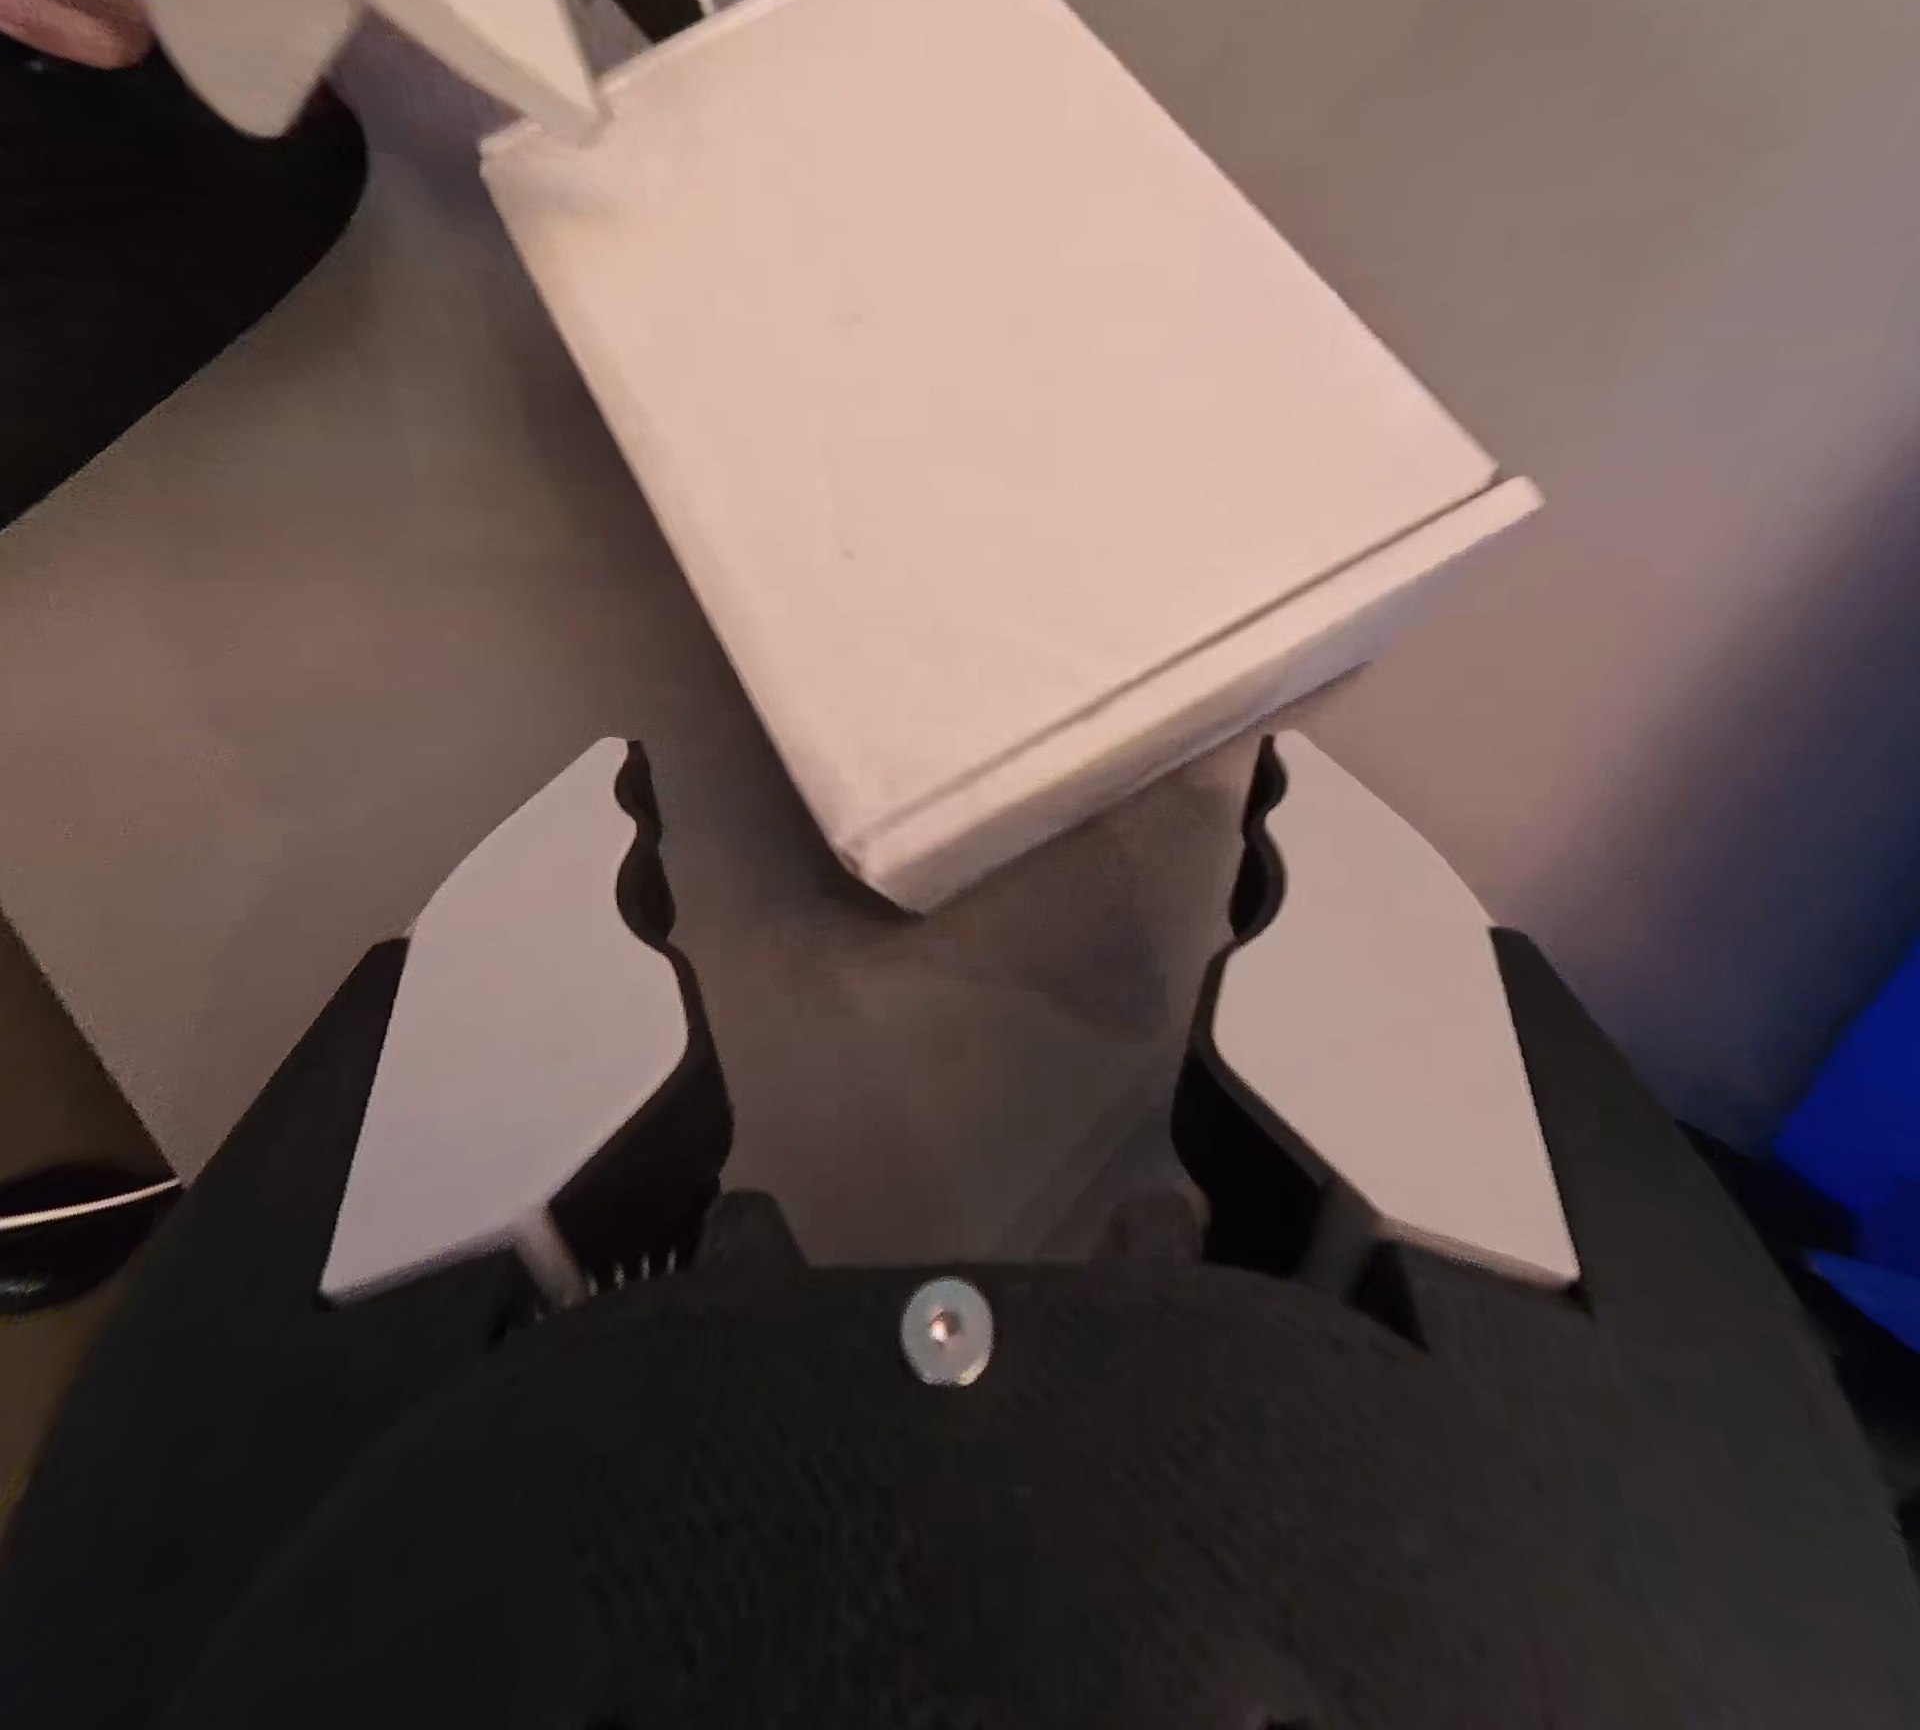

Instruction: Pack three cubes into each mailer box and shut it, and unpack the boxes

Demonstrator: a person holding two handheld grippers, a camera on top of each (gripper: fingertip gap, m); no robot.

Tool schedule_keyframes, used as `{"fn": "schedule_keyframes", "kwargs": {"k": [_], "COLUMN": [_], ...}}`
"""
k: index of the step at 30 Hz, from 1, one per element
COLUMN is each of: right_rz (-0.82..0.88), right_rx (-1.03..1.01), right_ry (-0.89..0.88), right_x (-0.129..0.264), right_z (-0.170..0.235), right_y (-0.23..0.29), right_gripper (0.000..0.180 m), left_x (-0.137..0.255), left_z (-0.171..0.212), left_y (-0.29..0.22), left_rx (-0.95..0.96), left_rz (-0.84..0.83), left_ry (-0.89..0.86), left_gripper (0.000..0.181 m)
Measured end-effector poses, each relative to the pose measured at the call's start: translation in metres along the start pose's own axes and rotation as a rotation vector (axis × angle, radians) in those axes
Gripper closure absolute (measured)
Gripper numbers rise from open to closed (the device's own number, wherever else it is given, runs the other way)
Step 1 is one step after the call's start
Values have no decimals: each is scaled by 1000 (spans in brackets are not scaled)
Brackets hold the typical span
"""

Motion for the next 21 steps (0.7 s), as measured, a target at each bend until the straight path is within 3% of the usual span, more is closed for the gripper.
{"fn": "schedule_keyframes", "kwargs": {"k": [3, 7, 11, 14, 21], "right_rz": [1, 59, 33, 3, -9], "right_rx": [69, 228, 264, 245, 157], "right_ry": [29, 85, 78, 107, 138], "right_x": [-3, -10, -14, -18, -18], "right_z": [0, 0, -4, -2, 2], "right_y": [-1, -14, -20, -21, -22], "right_gripper": [75, 76, 76, 75, 84], "left_x": [8, 12, 0, -9, -29], "left_z": [6, 17, 29, 29, 28], "left_y": [-16, -9, 0, 16, 22], "left_rx": [-80, -303, -448, -467, -414], "left_rz": [68, -104, -245, -379, -344], "left_ry": [-77, -58, 23, 68, 129], "left_gripper": [120, 88, 65, 71, 70]}}
Point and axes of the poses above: each gripper's, where its closed fingertips meet, x back along the fingers, z out of its underside, y = z × x across the jaws, the point moved 1 cm from there along x, back along the fingers, and after that the axes turned 8 degrees about z, right-handed, at the moved point
